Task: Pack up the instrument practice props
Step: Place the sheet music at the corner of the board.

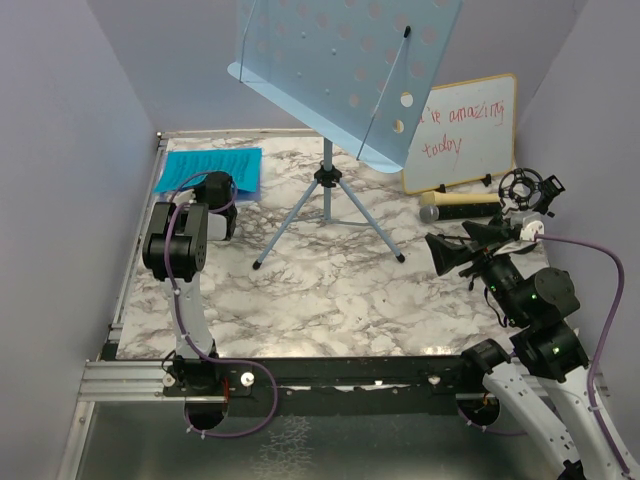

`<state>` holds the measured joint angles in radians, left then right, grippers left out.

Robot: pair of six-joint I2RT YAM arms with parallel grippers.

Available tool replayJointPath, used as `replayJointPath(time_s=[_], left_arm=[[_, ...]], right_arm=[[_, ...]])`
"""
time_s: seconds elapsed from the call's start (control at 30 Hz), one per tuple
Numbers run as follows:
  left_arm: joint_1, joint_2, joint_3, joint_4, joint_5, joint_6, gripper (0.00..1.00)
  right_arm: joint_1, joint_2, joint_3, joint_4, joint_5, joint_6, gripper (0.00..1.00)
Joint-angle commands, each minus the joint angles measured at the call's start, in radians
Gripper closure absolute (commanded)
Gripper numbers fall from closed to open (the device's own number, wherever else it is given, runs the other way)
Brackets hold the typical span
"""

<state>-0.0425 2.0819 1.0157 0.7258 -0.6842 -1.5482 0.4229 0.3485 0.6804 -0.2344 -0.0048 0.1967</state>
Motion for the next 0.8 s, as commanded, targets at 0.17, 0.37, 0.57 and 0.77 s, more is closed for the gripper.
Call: replayJointPath(time_s=[0.17,0.37,0.57,0.77], left_arm=[[-0.006,0.022,-0.002,0.027,-0.058,-0.023,0.93],[-0.008,-0.009,-0.035,0.027,-0.057,-0.036,0.75],[-0.01,-0.068,-0.089,0.026,-0.058,-0.03,0.57],[-0.013,-0.147,-0.166,0.024,-0.043,-0.039,0.46]], right_arm=[[0.004,-0.013,-0.004,-0.028,0.012,-0.016,0.0],[0.004,-0.016,-0.006,-0.023,0.012,-0.014,0.0],[0.004,-0.031,-0.004,-0.025,0.012,-0.014,0.0],[0.004,-0.043,-0.001,-0.034,-0.023,-0.012,0.0]])
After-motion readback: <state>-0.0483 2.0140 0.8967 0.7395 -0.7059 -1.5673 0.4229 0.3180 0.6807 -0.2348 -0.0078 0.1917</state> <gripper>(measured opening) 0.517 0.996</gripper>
